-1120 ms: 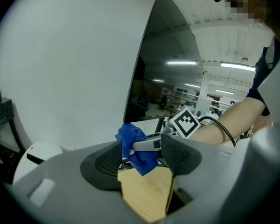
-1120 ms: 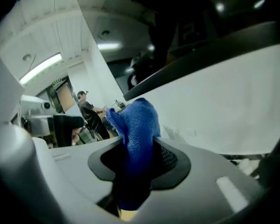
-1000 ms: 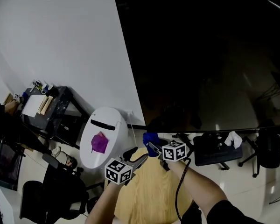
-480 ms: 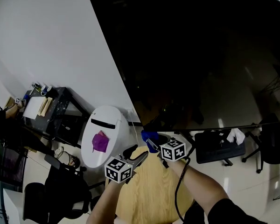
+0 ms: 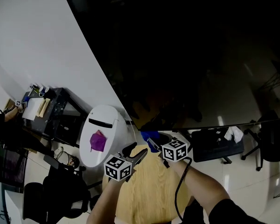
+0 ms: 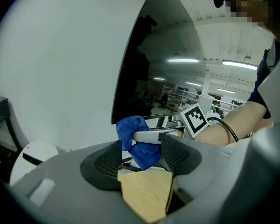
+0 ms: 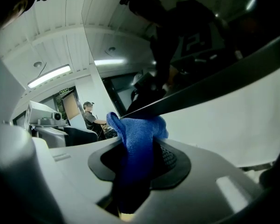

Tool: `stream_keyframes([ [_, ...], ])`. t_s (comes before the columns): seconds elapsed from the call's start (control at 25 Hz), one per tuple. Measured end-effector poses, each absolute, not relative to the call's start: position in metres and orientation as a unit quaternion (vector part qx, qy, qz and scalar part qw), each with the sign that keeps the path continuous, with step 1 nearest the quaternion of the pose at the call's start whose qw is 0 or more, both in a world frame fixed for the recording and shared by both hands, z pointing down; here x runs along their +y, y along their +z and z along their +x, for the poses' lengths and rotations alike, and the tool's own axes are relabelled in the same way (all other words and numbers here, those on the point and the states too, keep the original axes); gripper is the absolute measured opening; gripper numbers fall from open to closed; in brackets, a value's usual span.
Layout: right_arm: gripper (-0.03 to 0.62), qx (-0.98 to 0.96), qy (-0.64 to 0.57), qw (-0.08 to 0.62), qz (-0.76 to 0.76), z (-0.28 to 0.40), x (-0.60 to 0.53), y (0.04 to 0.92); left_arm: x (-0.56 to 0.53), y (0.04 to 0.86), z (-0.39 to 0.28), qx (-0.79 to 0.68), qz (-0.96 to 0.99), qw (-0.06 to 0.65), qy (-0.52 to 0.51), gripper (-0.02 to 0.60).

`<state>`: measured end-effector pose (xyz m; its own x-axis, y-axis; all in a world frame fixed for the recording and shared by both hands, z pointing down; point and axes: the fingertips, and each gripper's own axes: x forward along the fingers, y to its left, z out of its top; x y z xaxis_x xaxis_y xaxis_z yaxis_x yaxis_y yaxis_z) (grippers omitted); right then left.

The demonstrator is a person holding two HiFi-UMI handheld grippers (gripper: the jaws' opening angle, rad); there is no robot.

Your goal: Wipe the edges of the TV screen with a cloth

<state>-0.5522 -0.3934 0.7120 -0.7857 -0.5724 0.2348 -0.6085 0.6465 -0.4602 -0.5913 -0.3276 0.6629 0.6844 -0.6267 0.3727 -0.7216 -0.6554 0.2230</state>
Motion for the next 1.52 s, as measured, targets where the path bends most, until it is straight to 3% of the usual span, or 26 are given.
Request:
stream_keyframes([
  [1.52, 0.137, -0.893, 0.249, 0.025, 0.375, -0.284, -0.380, 0.701, -0.330, 0.674, -0.325, -0.299, 0.926, 0.188, 0.132, 0.252],
])
